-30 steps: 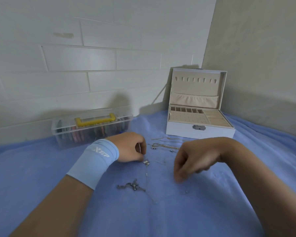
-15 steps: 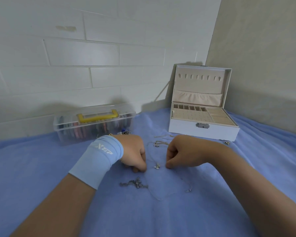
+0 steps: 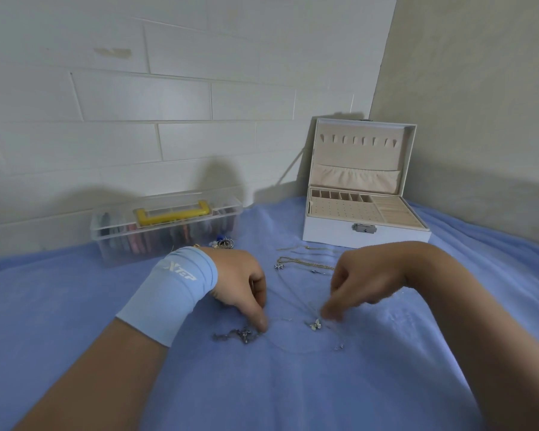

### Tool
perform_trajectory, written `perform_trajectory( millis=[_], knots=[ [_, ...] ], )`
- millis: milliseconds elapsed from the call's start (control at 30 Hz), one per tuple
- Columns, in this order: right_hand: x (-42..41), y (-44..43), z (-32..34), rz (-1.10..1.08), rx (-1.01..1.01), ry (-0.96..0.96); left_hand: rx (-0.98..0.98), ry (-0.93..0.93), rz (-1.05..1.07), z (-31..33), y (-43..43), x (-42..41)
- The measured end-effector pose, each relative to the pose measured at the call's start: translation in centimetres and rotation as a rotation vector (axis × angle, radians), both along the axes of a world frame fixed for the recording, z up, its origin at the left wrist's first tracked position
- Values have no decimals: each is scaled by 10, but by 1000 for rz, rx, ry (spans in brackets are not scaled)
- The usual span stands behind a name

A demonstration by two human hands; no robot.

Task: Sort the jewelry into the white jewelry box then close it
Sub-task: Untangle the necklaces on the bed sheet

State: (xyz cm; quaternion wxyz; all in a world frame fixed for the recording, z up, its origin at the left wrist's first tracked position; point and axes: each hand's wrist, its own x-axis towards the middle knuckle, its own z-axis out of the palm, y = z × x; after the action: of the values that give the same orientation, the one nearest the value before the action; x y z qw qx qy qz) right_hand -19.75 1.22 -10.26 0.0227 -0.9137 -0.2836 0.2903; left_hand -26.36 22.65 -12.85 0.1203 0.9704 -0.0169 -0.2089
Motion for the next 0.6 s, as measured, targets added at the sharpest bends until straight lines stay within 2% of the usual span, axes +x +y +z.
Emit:
perform_trajectory(
  millis=[100,200,333,467,600],
  knots=[
    [4,16,-18,-64,323,-245,-77,-184,50,-1,6,5],
    [2,40,-43,-87,350,-417,-85,-281,53,-8,9,11],
    [5,46,-49,-51,363,-341,-45,-245,47,-13,12,15],
    [14,36,-47,-73,292,-234,-38,-228,42,-6,24,11],
    [21,24,-42,-101,196,-308,-234,-361,130,7,40,3]
  ],
)
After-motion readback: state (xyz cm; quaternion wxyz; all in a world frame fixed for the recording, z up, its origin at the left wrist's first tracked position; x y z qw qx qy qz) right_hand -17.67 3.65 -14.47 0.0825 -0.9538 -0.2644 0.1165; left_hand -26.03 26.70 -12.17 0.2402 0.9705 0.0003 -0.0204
